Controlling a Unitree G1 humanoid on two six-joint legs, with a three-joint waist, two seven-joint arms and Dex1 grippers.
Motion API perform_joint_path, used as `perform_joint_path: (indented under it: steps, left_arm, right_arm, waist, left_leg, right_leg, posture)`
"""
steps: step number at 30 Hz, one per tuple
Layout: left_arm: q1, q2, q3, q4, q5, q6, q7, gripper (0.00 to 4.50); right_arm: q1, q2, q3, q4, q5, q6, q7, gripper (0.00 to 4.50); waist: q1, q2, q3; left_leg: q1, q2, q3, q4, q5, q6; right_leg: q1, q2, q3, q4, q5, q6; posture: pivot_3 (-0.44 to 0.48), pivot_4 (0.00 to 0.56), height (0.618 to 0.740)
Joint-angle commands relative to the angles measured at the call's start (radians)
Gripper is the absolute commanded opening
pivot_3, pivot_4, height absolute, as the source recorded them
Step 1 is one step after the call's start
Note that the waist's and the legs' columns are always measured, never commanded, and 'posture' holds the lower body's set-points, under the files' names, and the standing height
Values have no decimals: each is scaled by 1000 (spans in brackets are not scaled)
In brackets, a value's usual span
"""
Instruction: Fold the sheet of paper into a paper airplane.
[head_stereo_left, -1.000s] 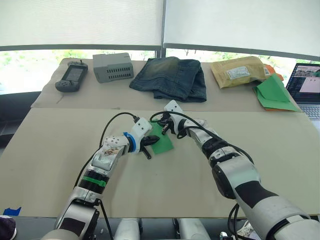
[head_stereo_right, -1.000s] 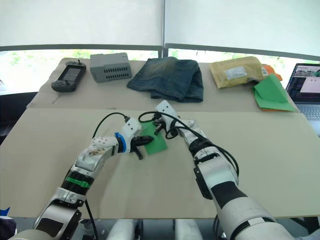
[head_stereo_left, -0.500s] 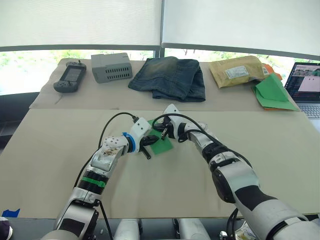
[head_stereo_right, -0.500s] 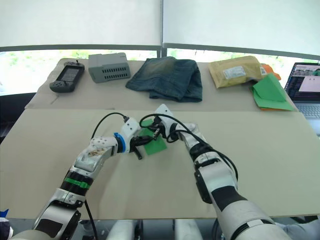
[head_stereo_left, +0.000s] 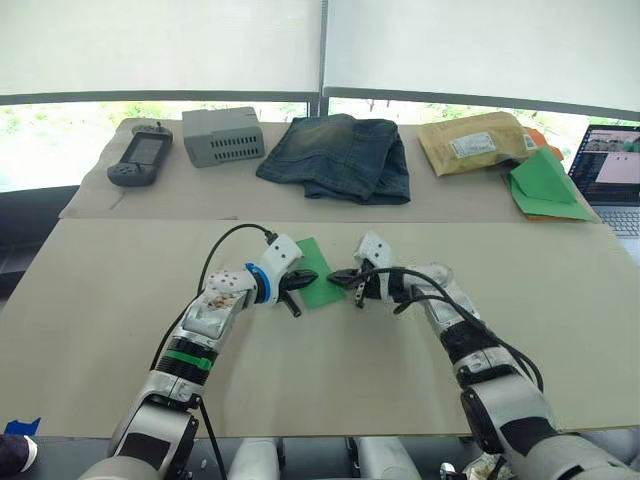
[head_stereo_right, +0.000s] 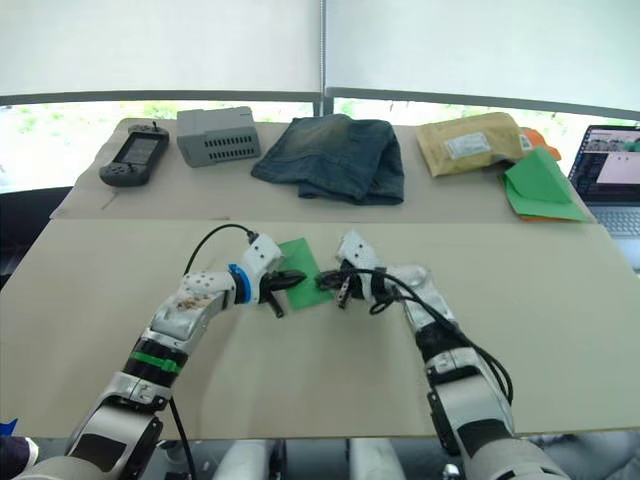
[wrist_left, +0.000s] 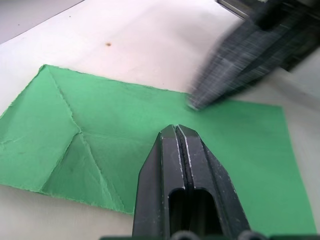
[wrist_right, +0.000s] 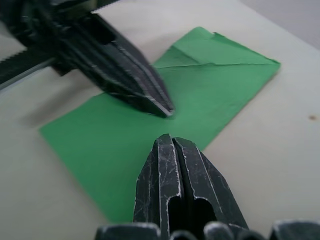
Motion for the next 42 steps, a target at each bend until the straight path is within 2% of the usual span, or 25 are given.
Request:
perform_joint_path:
  steps: [1, 9, 14, 17, 23, 27, 34, 37, 42]
  left_arm:
    - [-5, -2, -15, 41, 26, -6, -1, 0]
    - [-14, -4, -17, 61, 27, -21, -9, 0]
    - [-6, 0, -14, 43, 19, -18, -18, 0]
    - [-2, 16, 4, 4, -5, -1, -38, 0]
    - [-20, 35, 92, -115, -99, 47, -66, 0]
    - [-19, 87, 163, -255, -184, 170, -78, 0]
    - [56, 207, 232, -390, -229, 317, -49, 0]
    - [86, 207, 203, -384, -210, 315, -32, 0]
    - [98, 135, 145, -325, -188, 241, -18, 0]
  right_arm:
    - [57, -48, 56, -79, -35, 48, 31, 23]
    - [169, -135, 113, -312, -11, 189, 65, 23]
    - [185, -162, 69, -464, 37, 217, 37, 23]
    - [166, -203, 26, -655, 108, 329, 57, 23]
    - [169, -292, -9, -867, 200, 489, 59, 23]
    - [198, -339, 29, -900, 172, 477, 47, 23]
    - [182, -333, 46, -828, 103, 418, -52, 23]
    - [166, -329, 55, -803, 79, 398, -73, 23]
    - [143, -319, 55, -782, 65, 388, -100, 23]
  waist:
    - [2, 0, 0]
    - [19, 0, -1]
    - [20, 0, -1]
    - [19, 0, -1]
    - [24, 0, 0]
    - [24, 0, 0]
    - [19, 0, 1]
    - [22, 0, 1]
    - [40, 0, 1]
  left_leg:
    - [0, 0, 0, 0, 0, 0]
    - [1, 0, 1, 0, 0, 0]
    - [1, 0, 1, 0, 0, 0]
    - [-2, 0, 1, 0, 0, 0]
    - [-5, 1, -1, 0, 0, 0]
    - [-6, 0, -1, 0, 0, 0]
    - [-6, 1, 0, 0, 0, 0]
    - [-6, 0, 0, 0, 0, 0]
    - [-7, 0, 0, 0, 0, 0]
  right_leg:
    - [0, 0, 0, 0, 0, 1]
    - [1, 0, 0, 0, -3, 4]
    - [0, 1, 0, 0, -4, 5]
    - [-2, 1, 1, 0, -4, 5]
    - [-4, 1, -1, -1, -4, 5]
    - [-5, 1, -1, -2, -4, 5]
    - [-5, 1, 0, -2, -4, 5]
    - [-5, 1, -1, -2, -4, 5]
    - [-5, 0, -1, -3, -3, 4]
  posture:
    - [0, 150, 740]
    - [0, 150, 740]
    - [0, 150, 740]
    - [0, 150, 740]
    - [0, 150, 740]
    - [0, 150, 740]
    - [0, 150, 740]
    - [0, 150, 740]
    - [0, 150, 740]
